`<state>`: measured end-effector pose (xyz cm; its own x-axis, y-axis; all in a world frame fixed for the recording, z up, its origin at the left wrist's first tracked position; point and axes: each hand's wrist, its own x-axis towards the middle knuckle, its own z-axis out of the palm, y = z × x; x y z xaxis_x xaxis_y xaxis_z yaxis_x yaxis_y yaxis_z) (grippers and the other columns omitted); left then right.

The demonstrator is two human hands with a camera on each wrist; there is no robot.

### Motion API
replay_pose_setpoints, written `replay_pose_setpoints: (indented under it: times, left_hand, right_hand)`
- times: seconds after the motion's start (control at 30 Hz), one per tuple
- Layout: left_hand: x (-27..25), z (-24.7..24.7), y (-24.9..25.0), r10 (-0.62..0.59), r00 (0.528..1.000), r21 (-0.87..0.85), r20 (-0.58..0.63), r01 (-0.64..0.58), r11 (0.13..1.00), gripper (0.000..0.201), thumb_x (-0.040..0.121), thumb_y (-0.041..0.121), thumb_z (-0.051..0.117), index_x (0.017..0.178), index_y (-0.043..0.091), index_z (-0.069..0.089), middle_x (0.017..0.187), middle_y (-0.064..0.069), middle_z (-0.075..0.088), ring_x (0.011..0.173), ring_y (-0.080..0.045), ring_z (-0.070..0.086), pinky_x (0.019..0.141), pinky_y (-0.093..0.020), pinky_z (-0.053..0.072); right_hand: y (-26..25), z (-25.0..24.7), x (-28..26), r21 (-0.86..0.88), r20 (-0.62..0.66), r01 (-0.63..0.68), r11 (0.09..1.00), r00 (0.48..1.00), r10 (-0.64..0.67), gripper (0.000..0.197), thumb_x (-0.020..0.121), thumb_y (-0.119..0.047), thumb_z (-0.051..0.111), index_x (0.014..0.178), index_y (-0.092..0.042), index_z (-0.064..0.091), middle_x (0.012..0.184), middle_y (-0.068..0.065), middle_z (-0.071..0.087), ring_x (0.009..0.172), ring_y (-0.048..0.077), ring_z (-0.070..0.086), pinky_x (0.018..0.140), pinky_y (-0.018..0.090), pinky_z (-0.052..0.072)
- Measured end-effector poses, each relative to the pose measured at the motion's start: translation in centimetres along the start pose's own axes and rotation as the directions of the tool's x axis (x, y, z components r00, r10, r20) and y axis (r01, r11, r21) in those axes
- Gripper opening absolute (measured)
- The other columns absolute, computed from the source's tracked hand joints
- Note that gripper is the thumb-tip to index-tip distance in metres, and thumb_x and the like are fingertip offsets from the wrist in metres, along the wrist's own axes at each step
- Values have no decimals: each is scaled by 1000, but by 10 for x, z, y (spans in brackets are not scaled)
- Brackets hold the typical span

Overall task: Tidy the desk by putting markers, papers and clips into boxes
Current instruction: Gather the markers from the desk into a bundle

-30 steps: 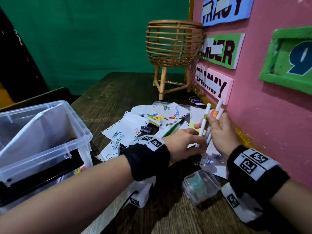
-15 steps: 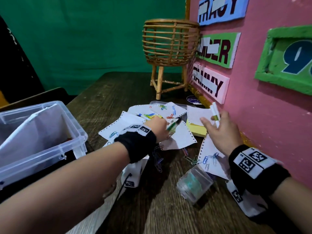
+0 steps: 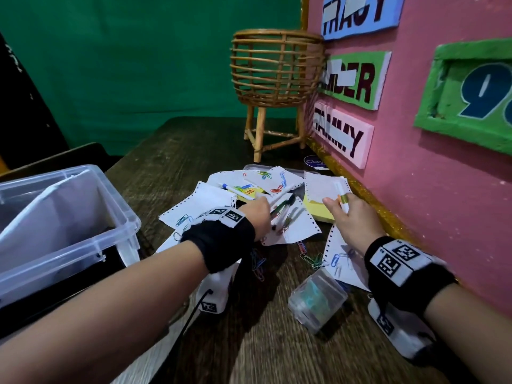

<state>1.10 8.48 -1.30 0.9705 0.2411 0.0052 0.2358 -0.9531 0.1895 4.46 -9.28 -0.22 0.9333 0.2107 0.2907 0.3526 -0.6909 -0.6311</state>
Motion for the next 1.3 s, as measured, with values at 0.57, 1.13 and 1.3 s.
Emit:
replay_pose_setpoints:
  times: [0.57, 1.13, 1.3]
  left_hand:
    - [-31, -2, 37, 466, 879, -164, -102, -477, 863, 39, 97, 38, 37, 110, 5, 53, 107, -21, 64, 102, -33, 58, 85, -37, 43]
    - [-22, 11, 50, 507, 852, -27, 130, -508, 861, 28, 91, 25, 54, 113, 11, 65, 118, -15, 61, 111, -29, 55, 87, -29, 41]
    - [-18, 5, 47, 280, 954, -8, 102, -281, 960, 27, 86, 8, 55, 112, 8, 60, 116, -15, 63, 110, -30, 59, 86, -33, 49]
  right_hand:
    - [-4, -2, 0, 182, -76, -47, 982, 995, 62, 18, 88, -24, 49, 80, -8, 51, 60, -1, 44, 59, 21, 42, 51, 28, 27]
    - [1, -6, 1, 114, -180, -144, 983, 970, 163, 31, 87, -16, 52, 112, 0, 45, 98, 17, 58, 82, 31, 56, 66, 30, 40]
    - [3, -4, 2, 158, -177, -174, 972, 964, 201, 33, 92, -19, 53, 116, -1, 42, 107, 18, 59, 97, 34, 59, 74, 29, 43]
